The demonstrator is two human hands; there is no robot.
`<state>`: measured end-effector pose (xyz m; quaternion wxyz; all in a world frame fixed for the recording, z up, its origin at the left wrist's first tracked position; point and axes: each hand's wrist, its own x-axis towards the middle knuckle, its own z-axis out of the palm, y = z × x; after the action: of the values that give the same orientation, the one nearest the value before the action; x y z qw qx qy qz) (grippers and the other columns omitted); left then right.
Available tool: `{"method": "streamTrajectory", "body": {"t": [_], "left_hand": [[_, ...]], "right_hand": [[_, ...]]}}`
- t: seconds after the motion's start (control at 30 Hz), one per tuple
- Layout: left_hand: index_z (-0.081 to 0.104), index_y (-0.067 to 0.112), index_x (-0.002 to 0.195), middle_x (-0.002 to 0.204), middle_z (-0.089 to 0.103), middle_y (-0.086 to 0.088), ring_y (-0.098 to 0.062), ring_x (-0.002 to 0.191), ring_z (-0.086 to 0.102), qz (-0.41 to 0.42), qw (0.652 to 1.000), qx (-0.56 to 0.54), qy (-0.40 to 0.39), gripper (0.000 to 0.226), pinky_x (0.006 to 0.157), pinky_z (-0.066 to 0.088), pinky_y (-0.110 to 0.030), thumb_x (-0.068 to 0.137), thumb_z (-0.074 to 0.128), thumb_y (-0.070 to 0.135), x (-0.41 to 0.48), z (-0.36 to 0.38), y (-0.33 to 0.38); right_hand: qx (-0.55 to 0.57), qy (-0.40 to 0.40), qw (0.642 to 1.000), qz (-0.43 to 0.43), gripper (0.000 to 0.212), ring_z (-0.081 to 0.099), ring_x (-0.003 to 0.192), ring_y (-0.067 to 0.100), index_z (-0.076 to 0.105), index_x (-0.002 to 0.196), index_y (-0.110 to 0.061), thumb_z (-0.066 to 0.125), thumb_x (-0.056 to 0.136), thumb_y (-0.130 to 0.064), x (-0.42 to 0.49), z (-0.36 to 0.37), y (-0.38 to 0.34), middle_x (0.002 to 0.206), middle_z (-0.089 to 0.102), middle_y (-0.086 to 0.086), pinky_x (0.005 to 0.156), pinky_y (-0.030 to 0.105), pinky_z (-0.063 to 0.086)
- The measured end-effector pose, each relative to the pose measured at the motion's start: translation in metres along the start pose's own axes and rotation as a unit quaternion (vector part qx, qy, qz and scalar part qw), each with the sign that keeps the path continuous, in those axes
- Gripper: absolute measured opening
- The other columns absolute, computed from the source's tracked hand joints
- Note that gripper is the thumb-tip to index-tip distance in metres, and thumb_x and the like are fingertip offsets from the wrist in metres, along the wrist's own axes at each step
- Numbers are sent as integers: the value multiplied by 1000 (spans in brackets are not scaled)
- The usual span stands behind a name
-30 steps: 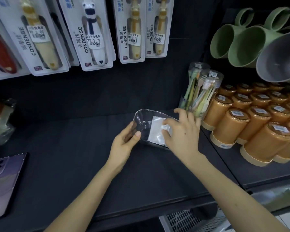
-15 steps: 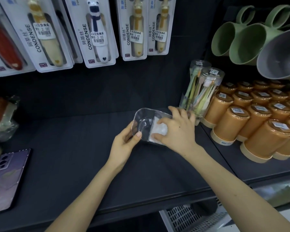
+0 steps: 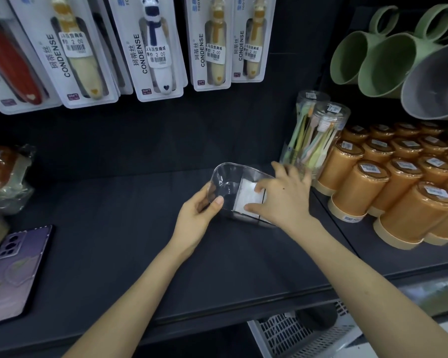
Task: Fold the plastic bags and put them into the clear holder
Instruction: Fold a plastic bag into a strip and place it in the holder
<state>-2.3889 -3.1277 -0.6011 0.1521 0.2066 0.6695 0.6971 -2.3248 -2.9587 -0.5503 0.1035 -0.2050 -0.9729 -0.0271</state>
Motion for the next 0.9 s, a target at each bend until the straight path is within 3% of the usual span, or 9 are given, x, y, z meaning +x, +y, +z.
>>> {"method": "streamTrajectory", "body": {"t": [0.17,0.3,0.4,0.5,0.6,0.67,0.73,0.9], "left_hand": [[48,21,134,112,57,29,24,100,52,-13,1000,17,5,41,83,41,-2,95,57,12,2,4,7],[53,40,98,80,62,42,25,85,55,-32,998,48,-2,29,82,44,-6,97,53,11,9,10,14],[54,39,87,69,61,40,17,74,58,-39,997,74,3,24,91,45,-22,98,53,18,20,12,15],[58,33,84,63,61,26,3,76,55,-44,995,94,3,17,91,44,-30,98,53,24,32,16,19],[58,29,95,88,61,16,0,84,56,-70,993,99,-11,9,88,45,-28,99,51,26,35,18,28],[55,18,125,122,59,4,-11,111,57,-79,990,119,-19,31,98,41,-29,99,51,33,31,17,32],[41,12,143,138,49,-2,-15,129,46,-85,983,163,0,50,104,34,-24,99,48,37,14,9,34],[49,15,139,141,51,-1,-18,130,46,-3,933,360,3,44,102,32,-23,101,42,38,-72,-36,20]], "right_hand": [[3,-60,998,18,48,27,136,29,66,110,-37,64,72,-67,7,4,-8,146,36,2,113,53,10],[40,-24,998,37,48,27,137,28,64,113,-38,65,74,-66,-3,-11,7,149,34,1,112,48,10],[91,13,994,62,39,35,132,26,67,107,-35,66,77,-60,-26,-22,24,145,41,0,107,43,18],[178,54,980,71,24,49,117,26,70,96,-28,69,80,-46,-60,-25,37,125,56,-1,96,41,33],[279,63,956,61,7,58,96,19,70,83,-26,72,81,-31,-102,-22,40,100,62,-5,83,35,44],[327,51,942,58,4,60,85,11,68,81,-26,71,83,-28,-130,-19,37,90,63,-9,74,27,46],[361,27,931,57,8,60,74,4,67,76,-27,69,84,-30,-159,-12,32,79,64,-13,66,21,47],[346,-206,914,47,37,50,52,5,52,55,-30,61,90,-34,-220,34,10,51,55,-15,55,23,36]]}}
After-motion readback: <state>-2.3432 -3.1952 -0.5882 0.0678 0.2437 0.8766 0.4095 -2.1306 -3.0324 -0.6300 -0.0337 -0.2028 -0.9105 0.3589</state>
